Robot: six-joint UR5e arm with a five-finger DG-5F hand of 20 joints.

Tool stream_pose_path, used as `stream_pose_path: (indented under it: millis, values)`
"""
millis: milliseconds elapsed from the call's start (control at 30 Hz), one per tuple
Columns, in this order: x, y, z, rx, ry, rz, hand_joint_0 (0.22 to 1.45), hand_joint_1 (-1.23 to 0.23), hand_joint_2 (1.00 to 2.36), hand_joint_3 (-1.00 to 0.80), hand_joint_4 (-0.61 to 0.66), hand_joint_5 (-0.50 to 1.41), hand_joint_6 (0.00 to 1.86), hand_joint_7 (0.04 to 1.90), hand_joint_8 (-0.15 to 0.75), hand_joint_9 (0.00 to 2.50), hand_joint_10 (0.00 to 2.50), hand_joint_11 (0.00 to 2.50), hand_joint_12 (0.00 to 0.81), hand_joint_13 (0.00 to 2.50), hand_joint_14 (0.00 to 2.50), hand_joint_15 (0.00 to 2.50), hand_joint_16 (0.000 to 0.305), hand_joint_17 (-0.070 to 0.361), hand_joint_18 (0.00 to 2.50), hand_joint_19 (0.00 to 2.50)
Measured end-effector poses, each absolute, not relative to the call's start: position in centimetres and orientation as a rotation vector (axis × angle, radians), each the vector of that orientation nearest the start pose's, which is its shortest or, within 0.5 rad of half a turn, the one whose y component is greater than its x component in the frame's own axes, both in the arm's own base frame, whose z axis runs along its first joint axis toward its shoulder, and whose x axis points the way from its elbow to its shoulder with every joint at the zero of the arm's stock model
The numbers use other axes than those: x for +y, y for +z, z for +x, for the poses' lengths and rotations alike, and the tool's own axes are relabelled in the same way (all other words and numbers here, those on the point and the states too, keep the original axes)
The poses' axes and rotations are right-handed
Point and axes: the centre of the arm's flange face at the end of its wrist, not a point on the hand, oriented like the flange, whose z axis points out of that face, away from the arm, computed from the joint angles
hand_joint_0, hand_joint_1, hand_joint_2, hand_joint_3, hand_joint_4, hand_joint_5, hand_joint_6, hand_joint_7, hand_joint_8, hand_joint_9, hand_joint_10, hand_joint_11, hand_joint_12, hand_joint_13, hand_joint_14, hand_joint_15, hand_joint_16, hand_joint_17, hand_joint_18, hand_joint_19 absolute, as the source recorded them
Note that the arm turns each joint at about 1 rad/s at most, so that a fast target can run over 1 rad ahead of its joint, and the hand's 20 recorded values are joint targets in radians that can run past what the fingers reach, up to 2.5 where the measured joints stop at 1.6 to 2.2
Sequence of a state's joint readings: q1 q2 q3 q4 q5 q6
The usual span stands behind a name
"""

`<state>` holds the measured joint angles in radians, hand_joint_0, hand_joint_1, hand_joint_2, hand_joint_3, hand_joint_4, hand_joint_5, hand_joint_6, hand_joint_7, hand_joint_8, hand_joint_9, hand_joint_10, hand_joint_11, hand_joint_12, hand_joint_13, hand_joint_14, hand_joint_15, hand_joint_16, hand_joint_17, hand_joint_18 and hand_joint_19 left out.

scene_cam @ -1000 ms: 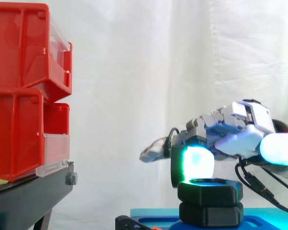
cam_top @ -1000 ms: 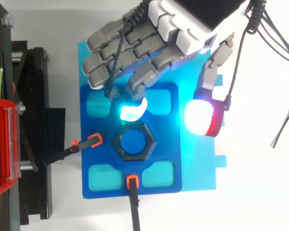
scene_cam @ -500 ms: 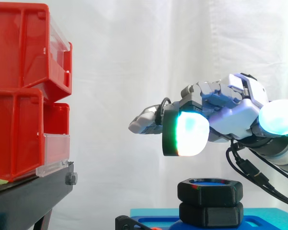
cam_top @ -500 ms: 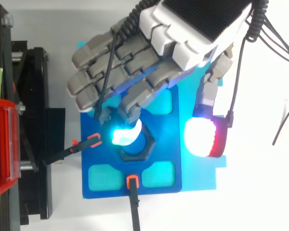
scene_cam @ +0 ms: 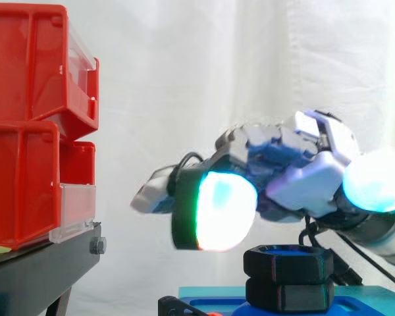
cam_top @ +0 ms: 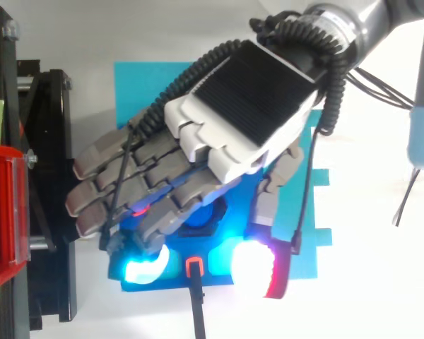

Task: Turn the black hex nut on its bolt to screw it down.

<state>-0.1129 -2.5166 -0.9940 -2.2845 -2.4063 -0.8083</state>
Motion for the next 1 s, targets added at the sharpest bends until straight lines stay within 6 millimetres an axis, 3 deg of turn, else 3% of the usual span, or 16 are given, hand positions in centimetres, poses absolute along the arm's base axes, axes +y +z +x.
stream_pose_path:
  millis: [367, 700, 867, 1000]
  values:
    - [-14.7, 19.9, 81.2, 1.290, 1.022, -0.248, 0.46, -0.39, 1.00, -0.50, 0.24, -0.19, 0.50, 0.80, 0.304, 0.28, 0.00, 0.08, 0.367, 0.32, 0.00, 0.02, 0.052, 0.116, 0.24, 0.09]
    - [-15.6, 18.8, 80.6, 1.309, 1.021, -0.236, 0.46, -0.39, 1.00, -0.50, 0.28, -0.17, 0.50, 1.03, 0.305, 0.28, 0.00, 0.11, 0.367, 0.32, 0.00, 0.02, 0.051, 0.115, 0.24, 0.09]
    - [-16.6, 19.4, 80.5, 1.304, 1.019, -0.261, 0.45, -0.59, 1.00, -0.50, 0.28, -0.19, 0.50, 0.98, 0.306, 0.28, 0.00, 0.12, 0.367, 0.33, 0.00, 0.01, 0.051, 0.116, 0.26, 0.06]
    - [-17.1, 19.6, 80.4, 1.303, 1.014, -0.279, 0.44, -0.63, 1.00, -0.50, 0.28, -0.20, 0.50, 0.96, 0.305, 0.28, 0.00, 0.13, 0.366, 0.33, 0.00, 0.01, 0.051, 0.115, 0.27, 0.06]
